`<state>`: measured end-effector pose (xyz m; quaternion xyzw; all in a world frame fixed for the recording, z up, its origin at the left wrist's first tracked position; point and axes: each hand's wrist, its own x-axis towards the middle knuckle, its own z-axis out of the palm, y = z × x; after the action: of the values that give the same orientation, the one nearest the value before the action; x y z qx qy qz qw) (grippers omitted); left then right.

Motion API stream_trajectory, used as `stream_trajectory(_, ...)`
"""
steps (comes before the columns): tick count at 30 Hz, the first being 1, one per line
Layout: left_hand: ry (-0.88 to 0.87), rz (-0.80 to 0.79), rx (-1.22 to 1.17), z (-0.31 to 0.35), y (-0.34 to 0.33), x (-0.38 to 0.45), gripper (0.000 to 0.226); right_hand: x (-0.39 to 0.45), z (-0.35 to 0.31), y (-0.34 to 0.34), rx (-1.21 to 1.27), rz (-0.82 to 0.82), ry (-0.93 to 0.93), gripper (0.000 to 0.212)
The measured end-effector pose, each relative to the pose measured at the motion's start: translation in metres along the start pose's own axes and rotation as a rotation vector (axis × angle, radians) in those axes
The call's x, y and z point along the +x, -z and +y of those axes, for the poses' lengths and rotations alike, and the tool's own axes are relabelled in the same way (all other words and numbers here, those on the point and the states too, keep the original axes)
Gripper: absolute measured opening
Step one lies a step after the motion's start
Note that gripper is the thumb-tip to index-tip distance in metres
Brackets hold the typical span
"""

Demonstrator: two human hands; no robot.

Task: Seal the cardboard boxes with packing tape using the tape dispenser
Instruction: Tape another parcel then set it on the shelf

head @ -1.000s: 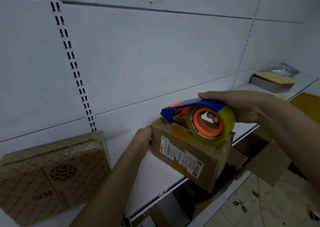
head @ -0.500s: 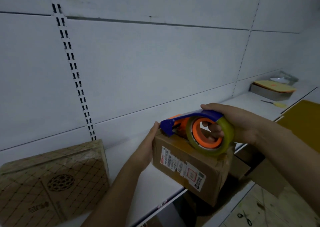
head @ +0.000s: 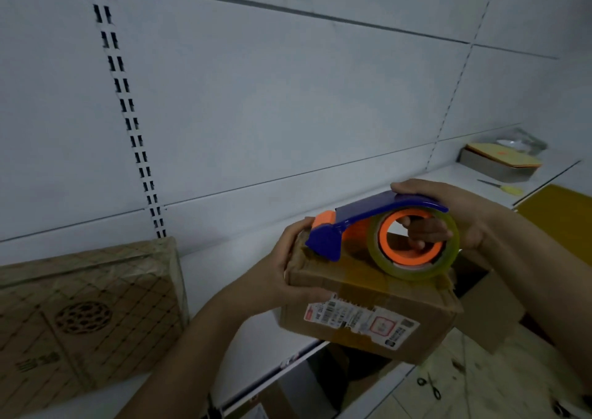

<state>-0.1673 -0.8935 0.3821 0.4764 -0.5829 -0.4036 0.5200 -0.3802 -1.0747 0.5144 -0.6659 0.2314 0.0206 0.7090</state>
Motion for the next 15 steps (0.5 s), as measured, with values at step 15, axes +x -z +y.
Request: stream_trajectory(15, -0.025, 0.122, 0.068, -0.002, 0.002, -0.003, 0.088, -0.059, -0.059, 0.021, -0.524, -0.110, -0.091, 0.052)
